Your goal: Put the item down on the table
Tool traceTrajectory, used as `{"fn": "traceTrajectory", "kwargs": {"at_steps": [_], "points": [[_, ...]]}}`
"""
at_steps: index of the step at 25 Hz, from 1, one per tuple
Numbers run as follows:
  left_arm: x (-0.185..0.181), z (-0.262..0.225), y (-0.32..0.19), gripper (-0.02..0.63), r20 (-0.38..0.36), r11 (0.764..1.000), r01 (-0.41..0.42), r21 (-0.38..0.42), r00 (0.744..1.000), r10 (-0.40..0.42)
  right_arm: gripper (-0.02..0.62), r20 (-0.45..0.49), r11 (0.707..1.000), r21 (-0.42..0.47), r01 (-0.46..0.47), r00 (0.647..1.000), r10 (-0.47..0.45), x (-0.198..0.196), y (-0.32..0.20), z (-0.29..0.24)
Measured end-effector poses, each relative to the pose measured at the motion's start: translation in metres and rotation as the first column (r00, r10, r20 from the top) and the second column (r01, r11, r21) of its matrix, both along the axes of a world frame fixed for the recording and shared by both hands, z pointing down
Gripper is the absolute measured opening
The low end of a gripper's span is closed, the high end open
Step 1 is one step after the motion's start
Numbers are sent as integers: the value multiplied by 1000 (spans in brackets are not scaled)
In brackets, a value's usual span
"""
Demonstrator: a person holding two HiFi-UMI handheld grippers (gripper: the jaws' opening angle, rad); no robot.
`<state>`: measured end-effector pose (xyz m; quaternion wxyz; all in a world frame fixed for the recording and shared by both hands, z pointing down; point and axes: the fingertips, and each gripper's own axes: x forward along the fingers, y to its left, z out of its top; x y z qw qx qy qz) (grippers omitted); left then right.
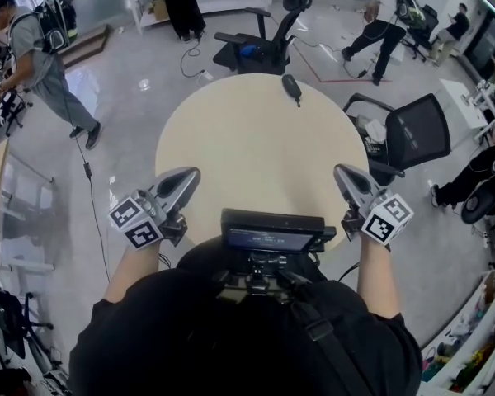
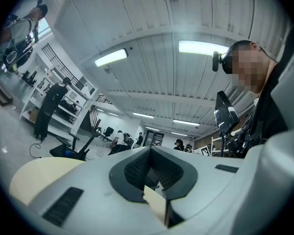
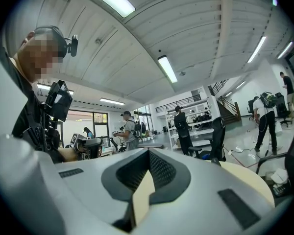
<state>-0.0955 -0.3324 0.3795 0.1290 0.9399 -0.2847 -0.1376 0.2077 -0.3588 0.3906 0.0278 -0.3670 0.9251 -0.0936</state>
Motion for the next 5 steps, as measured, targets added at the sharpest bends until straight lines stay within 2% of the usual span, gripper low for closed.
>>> {"fn": "traceTrajectory", "kwargs": {"at_steps": [5], "points": [[-25,14,-31,0,-14,1000,-1,-7,1000,1,5,-13,1000,-14,-5,1000,5,-22,-31,14]]}}
